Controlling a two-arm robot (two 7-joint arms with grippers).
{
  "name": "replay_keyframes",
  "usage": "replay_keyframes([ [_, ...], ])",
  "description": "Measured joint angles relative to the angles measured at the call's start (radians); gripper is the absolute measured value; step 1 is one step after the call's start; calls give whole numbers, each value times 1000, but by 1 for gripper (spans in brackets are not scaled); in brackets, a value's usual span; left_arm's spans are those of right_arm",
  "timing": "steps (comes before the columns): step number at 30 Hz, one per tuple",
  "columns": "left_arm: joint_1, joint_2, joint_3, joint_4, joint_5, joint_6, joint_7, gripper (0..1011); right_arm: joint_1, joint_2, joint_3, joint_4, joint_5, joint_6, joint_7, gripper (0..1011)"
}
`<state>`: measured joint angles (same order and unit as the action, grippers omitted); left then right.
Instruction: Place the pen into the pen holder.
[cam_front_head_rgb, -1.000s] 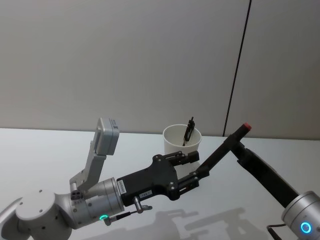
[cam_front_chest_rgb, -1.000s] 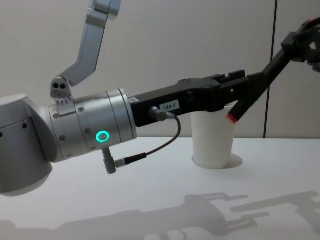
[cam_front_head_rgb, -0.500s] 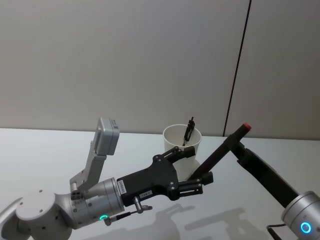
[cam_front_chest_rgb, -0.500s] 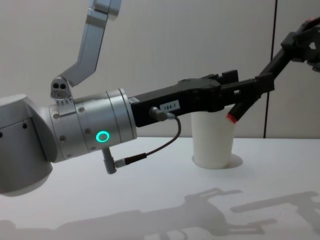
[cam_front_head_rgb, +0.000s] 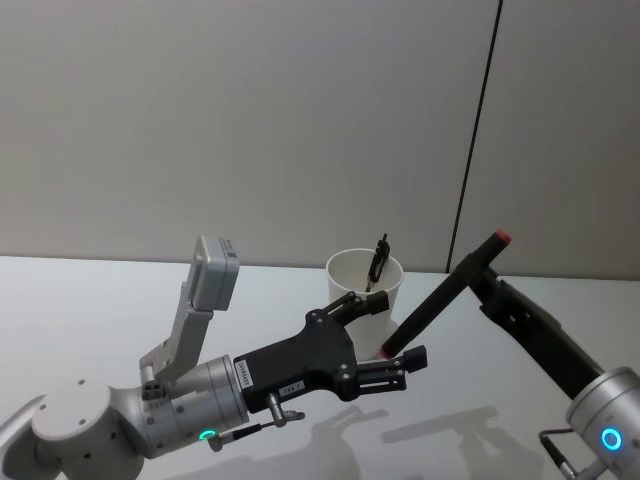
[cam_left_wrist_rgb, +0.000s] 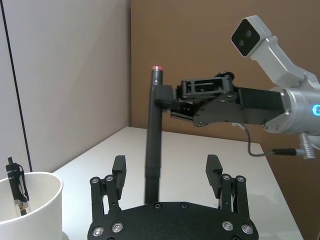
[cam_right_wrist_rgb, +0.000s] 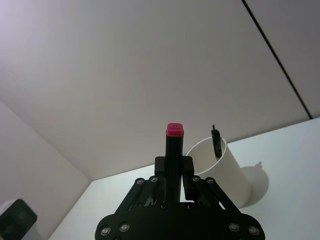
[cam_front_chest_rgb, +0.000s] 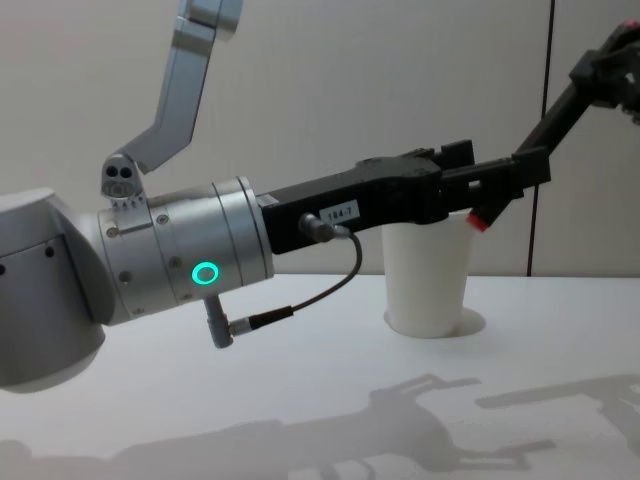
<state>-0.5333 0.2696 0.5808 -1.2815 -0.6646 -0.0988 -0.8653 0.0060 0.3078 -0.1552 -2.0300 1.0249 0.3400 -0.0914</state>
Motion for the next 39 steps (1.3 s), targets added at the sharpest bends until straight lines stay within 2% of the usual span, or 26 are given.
replay_keyframes([
  [11, 0, 0, 0, 0, 0, 0, 0, 1000, 78, 23, -4, 80, -60, -56, 25, 207],
  [18, 0, 0, 0, 0, 0, 0, 0, 1000, 122, 27, -14, 124, -78, -76, 40, 207],
  [24, 0, 0, 0, 0, 0, 0, 0, 1000, 188, 23, -40, 191, -95, -101, 70, 207],
  [31, 0, 0, 0, 0, 0, 0, 0, 1000, 239, 17, -64, 239, -107, -119, 96, 207],
  [39, 0, 0, 0, 0, 0, 0, 0, 1000, 296, 17, -103, 295, -155, -155, 125, 207],
])
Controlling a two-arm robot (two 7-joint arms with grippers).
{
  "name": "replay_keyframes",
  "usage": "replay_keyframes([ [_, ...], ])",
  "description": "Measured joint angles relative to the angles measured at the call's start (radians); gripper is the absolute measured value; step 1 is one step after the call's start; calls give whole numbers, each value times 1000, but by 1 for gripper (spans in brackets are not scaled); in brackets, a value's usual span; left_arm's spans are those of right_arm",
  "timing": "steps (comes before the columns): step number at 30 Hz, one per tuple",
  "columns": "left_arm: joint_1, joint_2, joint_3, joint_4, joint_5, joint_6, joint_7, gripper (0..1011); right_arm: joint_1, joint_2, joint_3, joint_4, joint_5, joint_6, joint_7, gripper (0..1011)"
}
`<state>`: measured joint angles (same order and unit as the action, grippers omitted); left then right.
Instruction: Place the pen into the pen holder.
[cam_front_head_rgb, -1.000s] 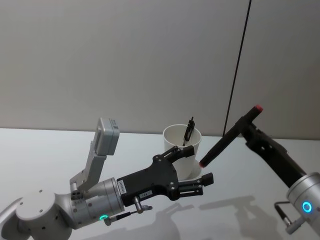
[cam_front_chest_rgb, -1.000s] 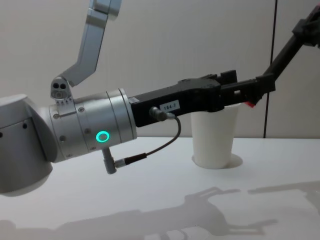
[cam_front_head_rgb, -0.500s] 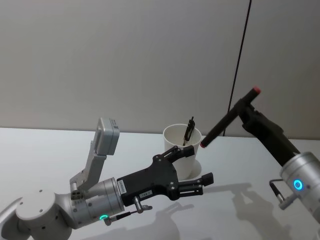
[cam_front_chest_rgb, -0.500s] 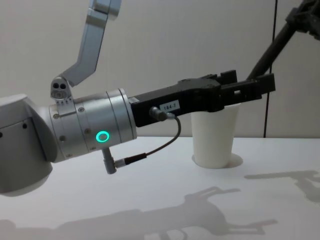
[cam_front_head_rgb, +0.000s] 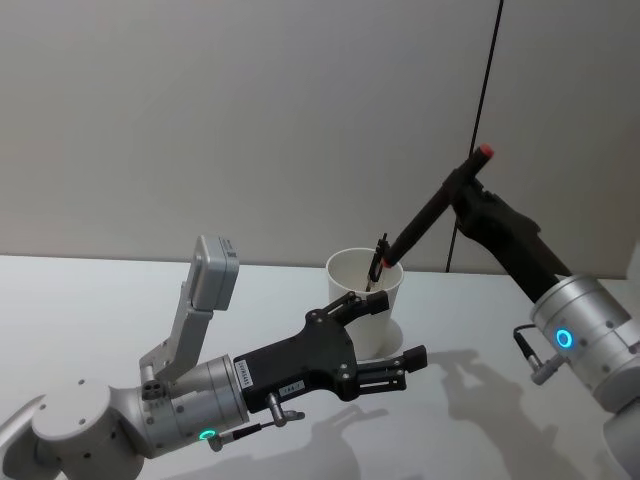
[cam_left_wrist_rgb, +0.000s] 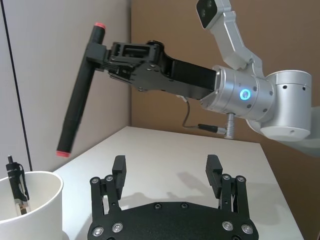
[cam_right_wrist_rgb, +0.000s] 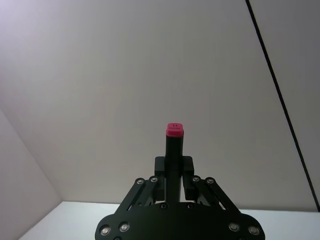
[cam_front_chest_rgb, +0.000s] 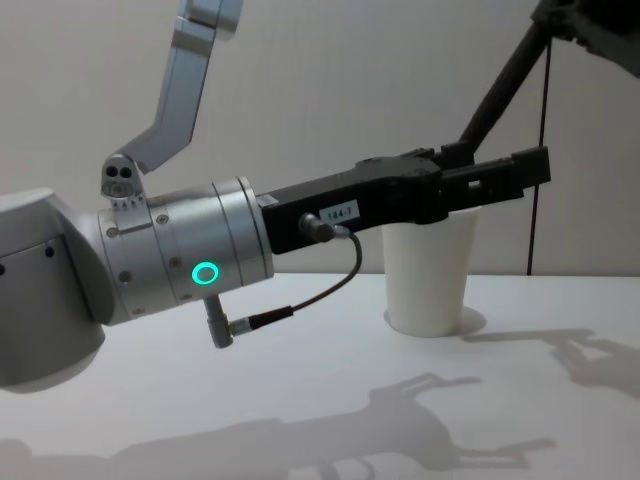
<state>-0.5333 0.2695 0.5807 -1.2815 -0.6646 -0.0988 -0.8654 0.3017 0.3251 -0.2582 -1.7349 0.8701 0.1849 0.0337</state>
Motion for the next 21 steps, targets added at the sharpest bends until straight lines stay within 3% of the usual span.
replay_keyframes([
  [21, 0, 0, 0, 0, 0, 0, 0, 1000, 112, 12, -115, 138, -213, -100, 50, 207],
])
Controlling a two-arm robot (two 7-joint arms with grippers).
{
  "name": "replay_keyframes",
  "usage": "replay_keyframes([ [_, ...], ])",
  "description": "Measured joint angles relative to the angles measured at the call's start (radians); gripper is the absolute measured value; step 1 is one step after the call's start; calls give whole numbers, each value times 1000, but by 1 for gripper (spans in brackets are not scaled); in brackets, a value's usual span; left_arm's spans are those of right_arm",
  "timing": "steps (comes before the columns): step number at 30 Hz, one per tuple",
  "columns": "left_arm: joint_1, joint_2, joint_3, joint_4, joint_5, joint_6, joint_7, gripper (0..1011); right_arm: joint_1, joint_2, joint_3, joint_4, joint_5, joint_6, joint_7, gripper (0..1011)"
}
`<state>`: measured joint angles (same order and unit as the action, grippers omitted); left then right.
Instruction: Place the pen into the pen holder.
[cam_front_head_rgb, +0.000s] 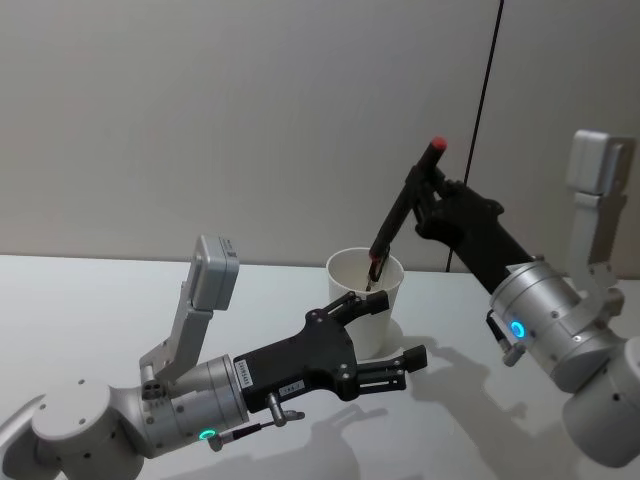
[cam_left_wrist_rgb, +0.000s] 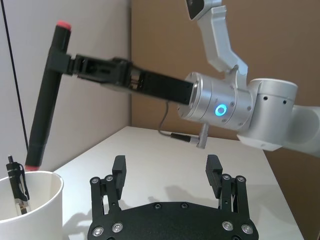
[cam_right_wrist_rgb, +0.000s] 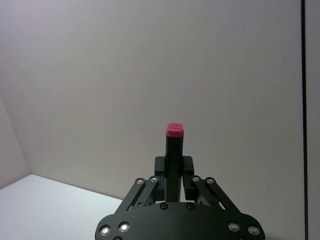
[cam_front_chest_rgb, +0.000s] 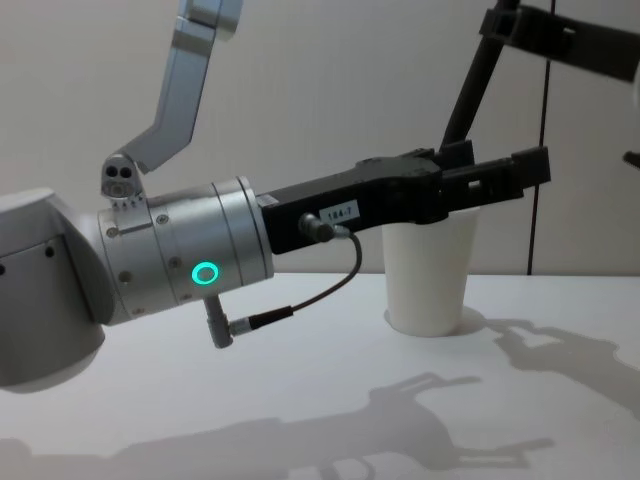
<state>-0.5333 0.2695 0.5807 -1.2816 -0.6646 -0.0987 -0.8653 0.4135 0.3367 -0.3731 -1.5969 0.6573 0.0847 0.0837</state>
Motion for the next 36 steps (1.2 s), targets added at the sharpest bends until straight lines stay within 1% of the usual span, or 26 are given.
replay_keyframes([
  [2, 0, 0, 0, 0, 0, 0, 0, 1000, 11, -3, -17, 25, -26, -9, 6, 207],
  [10, 0, 0, 0, 0, 0, 0, 0, 1000, 34, -15, -51, 81, -76, -22, 16, 207],
  [19, 0, 0, 0, 0, 0, 0, 0, 1000, 52, -32, -77, 139, -121, -34, 21, 207],
  [24, 0, 0, 0, 0, 0, 0, 0, 1000, 57, -39, -85, 157, -137, -38, 21, 216],
  [27, 0, 0, 0, 0, 0, 0, 0, 1000, 60, -42, -88, 167, -145, -39, 20, 287],
  [29, 0, 0, 0, 0, 0, 0, 0, 1000, 62, -44, -90, 173, -150, -40, 20, 365],
  [30, 0, 0, 0, 0, 0, 0, 0, 1000, 63, -45, -91, 175, -151, -41, 20, 378],
  [31, 0, 0, 0, 0, 0, 0, 0, 1000, 64, -46, -92, 178, -153, -41, 20, 424],
  [32, 0, 0, 0, 0, 0, 0, 0, 1000, 64, -46, -92, 178, -153, -41, 20, 436],
  [33, 0, 0, 0, 0, 0, 0, 0, 1000, 65, -46, -93, 181, -156, -42, 20, 485],
  [34, 0, 0, 0, 0, 0, 0, 0, 1000, 65, -47, -94, 183, -157, -42, 20, 506],
  [35, 0, 0, 0, 0, 0, 0, 0, 1000, 66, -48, -95, 185, -158, -43, 20, 564],
  [36, 0, 0, 0, 0, 0, 0, 0, 1000, 66, -48, -95, 186, -159, -43, 20, 580],
])
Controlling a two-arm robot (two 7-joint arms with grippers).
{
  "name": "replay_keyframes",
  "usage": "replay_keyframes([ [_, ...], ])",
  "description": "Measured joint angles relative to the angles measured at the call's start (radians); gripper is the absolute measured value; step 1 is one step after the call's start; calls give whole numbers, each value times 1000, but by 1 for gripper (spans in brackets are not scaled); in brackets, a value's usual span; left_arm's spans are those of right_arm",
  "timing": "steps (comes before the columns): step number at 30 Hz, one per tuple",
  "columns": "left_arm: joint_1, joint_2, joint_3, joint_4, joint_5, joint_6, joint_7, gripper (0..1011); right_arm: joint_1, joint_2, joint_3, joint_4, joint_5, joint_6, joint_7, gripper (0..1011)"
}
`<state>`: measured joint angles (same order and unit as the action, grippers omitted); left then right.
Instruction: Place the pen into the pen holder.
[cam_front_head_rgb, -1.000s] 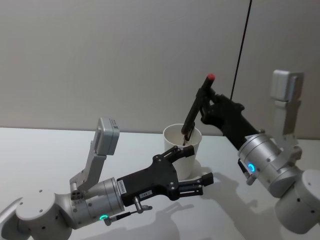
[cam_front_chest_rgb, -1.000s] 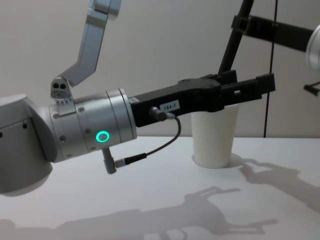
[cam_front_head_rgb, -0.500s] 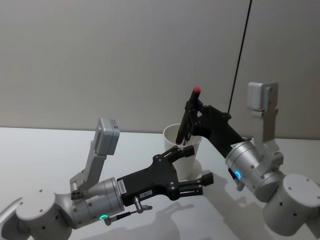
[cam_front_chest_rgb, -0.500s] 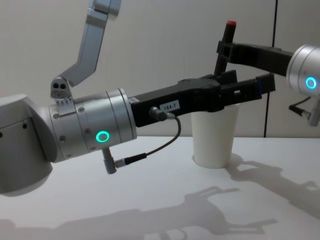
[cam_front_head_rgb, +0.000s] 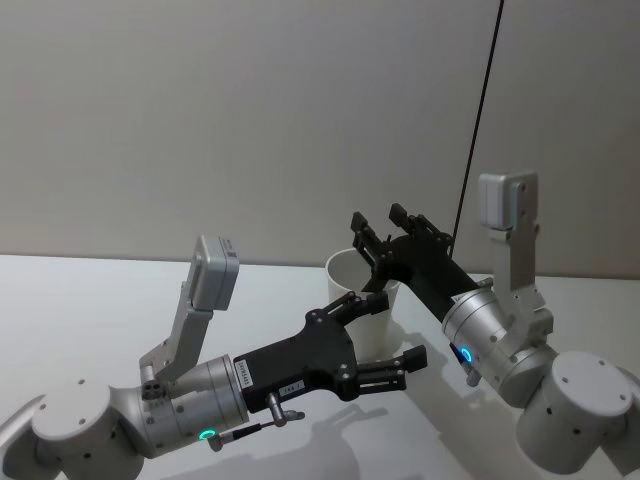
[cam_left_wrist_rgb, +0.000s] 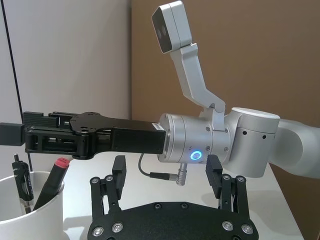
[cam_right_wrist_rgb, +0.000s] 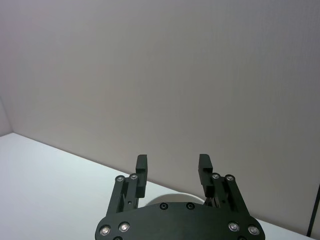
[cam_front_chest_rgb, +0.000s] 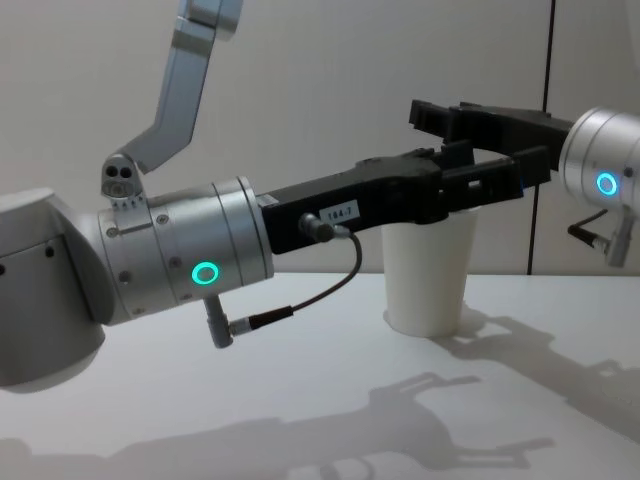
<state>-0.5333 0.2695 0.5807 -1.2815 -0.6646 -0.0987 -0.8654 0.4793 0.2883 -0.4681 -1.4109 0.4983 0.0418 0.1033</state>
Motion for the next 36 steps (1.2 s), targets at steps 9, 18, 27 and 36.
replay_keyframes([
  [9, 0, 0, 0, 0, 0, 0, 0, 1000, 3, -3, -3, 8, -7, -1, -1, 839],
  [18, 0, 0, 0, 0, 0, 0, 0, 1000, -3, -3, 5, -4, -6, -1, -1, 1001],
  [27, 0, 0, 0, 0, 0, 0, 0, 1000, -39, 12, 45, -70, 14, 5, -16, 1001],
  [36, 0, 1, 0, 0, 0, 0, 0, 1000, -94, 40, 96, -151, 30, 23, -43, 1001],
])
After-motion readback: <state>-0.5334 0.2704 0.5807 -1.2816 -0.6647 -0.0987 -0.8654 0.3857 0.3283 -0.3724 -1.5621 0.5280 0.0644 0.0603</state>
